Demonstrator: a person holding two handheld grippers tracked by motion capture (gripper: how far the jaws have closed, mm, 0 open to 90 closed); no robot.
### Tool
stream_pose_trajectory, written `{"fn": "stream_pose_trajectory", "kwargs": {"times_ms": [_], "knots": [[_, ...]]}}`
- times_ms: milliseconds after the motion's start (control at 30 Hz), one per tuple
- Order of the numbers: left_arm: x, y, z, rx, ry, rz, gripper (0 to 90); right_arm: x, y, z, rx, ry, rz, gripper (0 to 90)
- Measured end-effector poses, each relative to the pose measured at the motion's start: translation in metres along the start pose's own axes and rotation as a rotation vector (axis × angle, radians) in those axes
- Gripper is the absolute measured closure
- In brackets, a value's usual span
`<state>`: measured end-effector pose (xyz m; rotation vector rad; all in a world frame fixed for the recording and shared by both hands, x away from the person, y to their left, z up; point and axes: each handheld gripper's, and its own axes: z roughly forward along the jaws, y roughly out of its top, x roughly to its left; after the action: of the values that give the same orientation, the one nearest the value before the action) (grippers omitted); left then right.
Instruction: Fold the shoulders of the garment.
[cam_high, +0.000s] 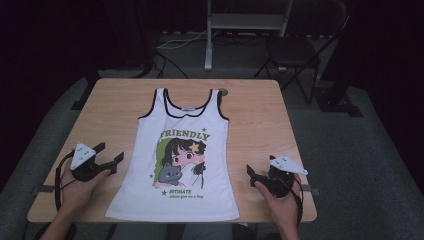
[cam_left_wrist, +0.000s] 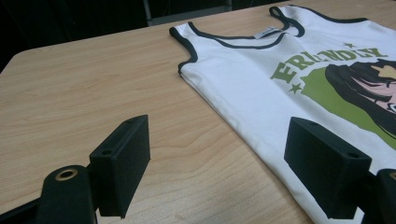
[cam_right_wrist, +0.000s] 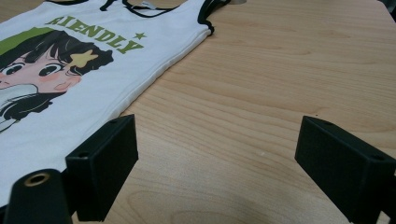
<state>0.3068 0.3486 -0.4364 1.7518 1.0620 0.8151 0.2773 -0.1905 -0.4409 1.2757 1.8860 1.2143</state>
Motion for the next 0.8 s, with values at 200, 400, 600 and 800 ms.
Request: {"fn": "stream_pose_trajectory", "kwargs": {"times_ms": [200, 400, 600, 800], "knots": [[0.009, 0.013, 0.012, -0.028, -0.001, -0.032, 22.1, 0.001, 0.000, 0.000, -0.002, 0.003, 0.000, 12.8], [0.024, 0.055, 0.050, 0.002, -0.004, 0.019, 22.1, 0.003, 0.000, 0.000, 0.004, 0.012, -0.010, 12.8], [0.034, 0.107, 0.098, 0.007, -0.021, 0.041, 22.2, 0.003, 0.000, 0.001, 0.007, 0.022, -0.013, 12.8], [0.039, 0.141, 0.154, 0.073, -0.022, 0.040, 22.3, 0.002, 0.000, 0.001, 0.004, 0.030, -0.004, 12.8]]}}
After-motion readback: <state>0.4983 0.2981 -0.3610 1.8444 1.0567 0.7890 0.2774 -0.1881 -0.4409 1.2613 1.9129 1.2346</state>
